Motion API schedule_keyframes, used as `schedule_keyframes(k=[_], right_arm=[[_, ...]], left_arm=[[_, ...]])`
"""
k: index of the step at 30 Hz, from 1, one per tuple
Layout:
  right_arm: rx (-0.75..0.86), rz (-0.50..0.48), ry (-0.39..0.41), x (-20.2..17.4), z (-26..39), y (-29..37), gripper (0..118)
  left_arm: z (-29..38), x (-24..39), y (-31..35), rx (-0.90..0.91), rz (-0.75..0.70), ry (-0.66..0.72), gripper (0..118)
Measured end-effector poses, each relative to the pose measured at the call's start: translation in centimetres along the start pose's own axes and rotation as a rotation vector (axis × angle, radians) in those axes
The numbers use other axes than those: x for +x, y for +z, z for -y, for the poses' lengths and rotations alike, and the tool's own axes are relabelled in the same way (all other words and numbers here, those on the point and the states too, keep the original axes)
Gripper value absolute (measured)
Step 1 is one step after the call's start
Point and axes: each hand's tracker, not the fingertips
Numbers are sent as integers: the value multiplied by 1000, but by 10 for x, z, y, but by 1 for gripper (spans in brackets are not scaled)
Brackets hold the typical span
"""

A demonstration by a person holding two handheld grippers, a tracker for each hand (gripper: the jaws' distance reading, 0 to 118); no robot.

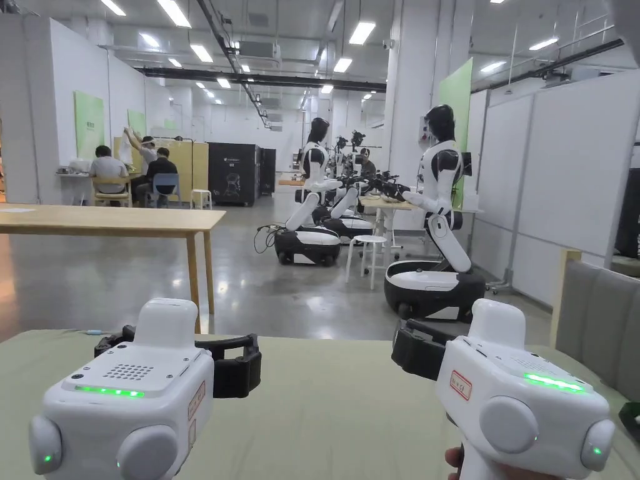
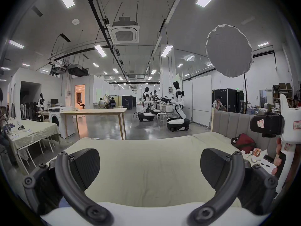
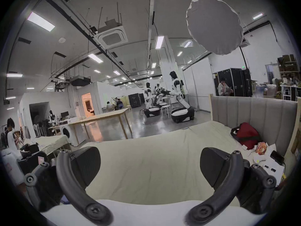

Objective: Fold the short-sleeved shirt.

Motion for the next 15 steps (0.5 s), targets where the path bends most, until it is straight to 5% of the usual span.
schedule_keyframes(k=[15], right_arm=[[-46,-76,26,-5,2,4,118]], left_arm=[[-2,5,1,6,6,-9,118]])
